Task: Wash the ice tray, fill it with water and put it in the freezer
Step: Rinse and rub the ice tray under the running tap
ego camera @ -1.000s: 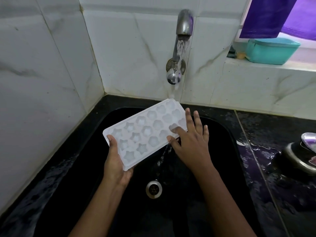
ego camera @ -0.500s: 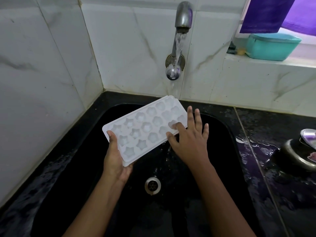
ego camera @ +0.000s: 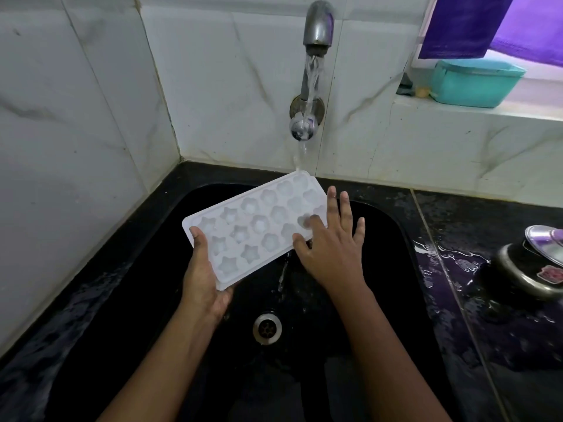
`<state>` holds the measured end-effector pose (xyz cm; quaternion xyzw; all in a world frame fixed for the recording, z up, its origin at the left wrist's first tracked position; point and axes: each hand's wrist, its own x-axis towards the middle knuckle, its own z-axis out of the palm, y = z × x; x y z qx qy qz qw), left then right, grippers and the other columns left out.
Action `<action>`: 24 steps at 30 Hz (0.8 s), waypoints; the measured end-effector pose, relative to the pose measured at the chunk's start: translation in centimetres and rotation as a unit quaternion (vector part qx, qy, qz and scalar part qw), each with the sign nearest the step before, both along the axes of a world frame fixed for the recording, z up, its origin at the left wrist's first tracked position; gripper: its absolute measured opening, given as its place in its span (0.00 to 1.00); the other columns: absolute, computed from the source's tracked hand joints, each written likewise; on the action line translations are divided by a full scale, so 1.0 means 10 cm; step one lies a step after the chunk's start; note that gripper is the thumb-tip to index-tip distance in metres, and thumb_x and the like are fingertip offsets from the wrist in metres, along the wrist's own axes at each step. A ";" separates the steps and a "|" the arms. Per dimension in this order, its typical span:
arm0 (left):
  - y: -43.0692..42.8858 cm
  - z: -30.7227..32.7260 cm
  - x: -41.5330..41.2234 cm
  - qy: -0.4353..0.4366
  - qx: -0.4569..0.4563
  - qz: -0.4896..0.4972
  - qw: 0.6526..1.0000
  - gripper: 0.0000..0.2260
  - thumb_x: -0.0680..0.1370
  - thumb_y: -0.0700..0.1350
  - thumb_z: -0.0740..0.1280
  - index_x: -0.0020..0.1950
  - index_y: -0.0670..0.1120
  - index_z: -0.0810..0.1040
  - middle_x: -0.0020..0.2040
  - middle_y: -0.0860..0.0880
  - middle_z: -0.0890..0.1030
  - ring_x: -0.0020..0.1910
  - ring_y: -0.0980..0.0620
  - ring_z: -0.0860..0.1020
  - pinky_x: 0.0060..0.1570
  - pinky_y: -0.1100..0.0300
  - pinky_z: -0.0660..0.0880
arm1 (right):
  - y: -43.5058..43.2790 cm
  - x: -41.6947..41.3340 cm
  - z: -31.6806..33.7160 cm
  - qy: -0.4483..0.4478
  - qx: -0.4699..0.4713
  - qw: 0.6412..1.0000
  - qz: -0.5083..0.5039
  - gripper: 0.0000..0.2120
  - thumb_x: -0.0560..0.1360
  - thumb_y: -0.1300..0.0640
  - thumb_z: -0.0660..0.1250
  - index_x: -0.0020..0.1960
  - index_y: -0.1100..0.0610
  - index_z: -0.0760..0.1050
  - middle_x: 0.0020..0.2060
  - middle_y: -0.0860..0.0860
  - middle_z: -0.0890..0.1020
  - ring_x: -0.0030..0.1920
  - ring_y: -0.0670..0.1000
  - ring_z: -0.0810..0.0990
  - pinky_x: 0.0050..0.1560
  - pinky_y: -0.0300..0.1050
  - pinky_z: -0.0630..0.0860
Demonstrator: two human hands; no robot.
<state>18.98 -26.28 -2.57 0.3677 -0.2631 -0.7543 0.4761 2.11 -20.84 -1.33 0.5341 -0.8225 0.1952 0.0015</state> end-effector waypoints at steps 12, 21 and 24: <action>-0.03 0.00 0.00 -0.021 -0.005 0.007 1.000 0.28 0.78 0.67 0.53 0.64 0.49 0.76 0.55 0.47 0.85 0.52 0.48 0.84 0.48 0.51 0.82 | 0.02 -0.03 -0.08 -0.038 -0.007 0.999 0.013 0.17 0.77 0.40 0.57 0.62 0.45 0.71 0.77 0.51 0.40 0.75 0.51 0.33 0.72 0.59 0.37; -0.05 -0.05 0.01 -0.021 -0.021 0.018 0.999 0.26 0.78 0.66 0.52 0.62 0.50 0.77 0.55 0.49 0.85 0.52 0.50 0.84 0.43 0.57 0.83 | -0.01 -0.02 -0.12 -0.051 -0.044 0.997 0.037 0.15 0.77 0.45 0.60 0.61 0.47 0.74 0.77 0.50 0.43 0.75 0.51 0.35 0.72 0.58 0.39; -0.05 -0.06 -0.01 -0.025 -0.021 0.018 0.999 0.25 0.79 0.65 0.51 0.61 0.50 0.77 0.54 0.49 0.85 0.51 0.50 0.84 0.41 0.58 0.82 | -0.01 0.00 -0.13 -0.056 -0.026 0.998 0.003 0.14 0.76 0.43 0.60 0.58 0.48 0.73 0.77 0.52 0.43 0.75 0.52 0.35 0.72 0.59 0.40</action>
